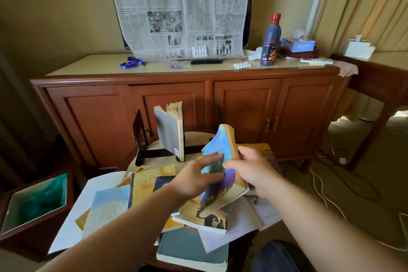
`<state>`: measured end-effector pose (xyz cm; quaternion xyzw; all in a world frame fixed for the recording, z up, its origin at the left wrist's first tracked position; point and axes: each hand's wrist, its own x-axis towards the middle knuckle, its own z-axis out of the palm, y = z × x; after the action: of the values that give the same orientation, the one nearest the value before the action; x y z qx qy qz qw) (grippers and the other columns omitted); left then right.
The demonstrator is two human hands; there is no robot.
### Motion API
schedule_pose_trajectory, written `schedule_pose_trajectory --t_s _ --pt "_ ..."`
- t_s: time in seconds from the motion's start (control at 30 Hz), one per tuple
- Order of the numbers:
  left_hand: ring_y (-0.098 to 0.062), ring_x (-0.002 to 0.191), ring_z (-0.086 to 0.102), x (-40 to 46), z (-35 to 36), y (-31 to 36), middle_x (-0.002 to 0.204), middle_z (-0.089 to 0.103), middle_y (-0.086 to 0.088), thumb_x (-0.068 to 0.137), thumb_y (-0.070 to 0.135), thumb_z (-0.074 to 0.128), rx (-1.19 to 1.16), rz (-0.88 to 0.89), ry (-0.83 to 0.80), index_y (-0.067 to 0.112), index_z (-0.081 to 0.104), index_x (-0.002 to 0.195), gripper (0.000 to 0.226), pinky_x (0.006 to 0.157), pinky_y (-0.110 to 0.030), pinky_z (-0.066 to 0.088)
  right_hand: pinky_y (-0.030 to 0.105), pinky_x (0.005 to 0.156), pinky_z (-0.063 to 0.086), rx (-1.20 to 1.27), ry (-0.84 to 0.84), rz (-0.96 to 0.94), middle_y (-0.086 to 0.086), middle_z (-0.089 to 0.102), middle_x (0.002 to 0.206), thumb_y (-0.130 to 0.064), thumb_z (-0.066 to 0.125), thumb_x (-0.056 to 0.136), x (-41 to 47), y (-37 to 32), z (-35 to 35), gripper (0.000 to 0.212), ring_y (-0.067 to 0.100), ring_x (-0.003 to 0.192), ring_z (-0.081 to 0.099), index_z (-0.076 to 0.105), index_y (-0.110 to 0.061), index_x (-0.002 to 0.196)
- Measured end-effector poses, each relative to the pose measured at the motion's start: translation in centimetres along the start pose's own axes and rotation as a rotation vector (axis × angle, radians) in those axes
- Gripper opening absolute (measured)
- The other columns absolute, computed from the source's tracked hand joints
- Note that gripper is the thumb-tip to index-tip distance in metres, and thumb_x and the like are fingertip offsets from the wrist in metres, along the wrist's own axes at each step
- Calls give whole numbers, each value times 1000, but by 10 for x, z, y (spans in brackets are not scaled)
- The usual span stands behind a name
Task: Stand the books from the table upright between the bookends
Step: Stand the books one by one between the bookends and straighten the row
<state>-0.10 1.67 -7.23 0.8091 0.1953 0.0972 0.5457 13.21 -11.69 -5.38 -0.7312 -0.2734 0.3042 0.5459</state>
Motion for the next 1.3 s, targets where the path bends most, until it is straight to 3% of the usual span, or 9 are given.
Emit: schedule_pose_trajectory --t_s 0.1,0.2,0.33,0.43,0.6,0.77,0.93,1.13,1.3 --pt "-12 141 44 5 -5 -9 150 46 6 83 35 87 14 27 163 39 51 149 75 110 -25 34 56 92 58 40 23 -76 -1 79 101 3 67 85 -1 0 2 36 25 97 75 73 -21 111" --pt "-22 117 69 7 -18 -11 136 62 -3 65 27 100 -349 -105 211 25 36 154 109 88 -32 59 51 98 56 137 -19 -168 -1 77 113 11 62 88 0 -3 7 46 23 108 72 69 -20 122" --pt "-40 116 70 5 -47 -10 129 70 -22 77 -5 83 -718 -28 90 1 48 139 72 94 -52 60 53 98 55 241 -81 -200 6 76 119 10 61 92 13 -8 10 43 29 112 72 67 -17 125" --pt "-45 123 65 1 -71 -14 139 64 -22 79 -7 73 -852 -25 48 13 44 143 73 94 -64 57 51 101 55 210 -87 -233 4 76 120 6 63 95 32 -10 17 38 24 113 71 66 -18 124" --pt "-42 117 70 0 -105 -20 131 71 -14 83 -14 69 -599 -44 70 26 46 141 74 89 -65 58 39 97 59 -208 -85 -262 -18 72 119 -22 74 94 64 -11 45 31 1 106 69 64 -33 122" --pt "-41 107 73 -4 -146 -38 113 75 -15 86 -23 63 -500 -77 309 25 57 126 63 86 -65 59 35 86 55 -518 -67 -282 -14 70 101 -46 84 82 98 -24 82 39 7 91 65 69 -27 113" --pt "-29 100 75 -2 -178 -45 110 74 -8 87 -20 63 -352 -77 551 27 55 117 57 62 -37 64 40 85 54 -709 66 -457 -9 61 111 -43 81 84 145 -48 102 37 16 105 59 62 -30 113" --pt "-18 102 72 31 -190 -60 109 71 9 84 -6 69 -138 -109 757 38 51 107 53 74 -38 65 43 104 48 -905 66 -599 -3 45 146 -37 76 90 184 -59 113 65 22 134 43 48 -21 147" --pt "-24 100 66 71 -174 -61 112 66 5 86 4 59 51 -107 800 36 43 138 63 74 -38 63 41 113 43 -885 0 -630 -7 44 156 -28 75 92 195 -46 116 67 21 141 42 48 -17 152"
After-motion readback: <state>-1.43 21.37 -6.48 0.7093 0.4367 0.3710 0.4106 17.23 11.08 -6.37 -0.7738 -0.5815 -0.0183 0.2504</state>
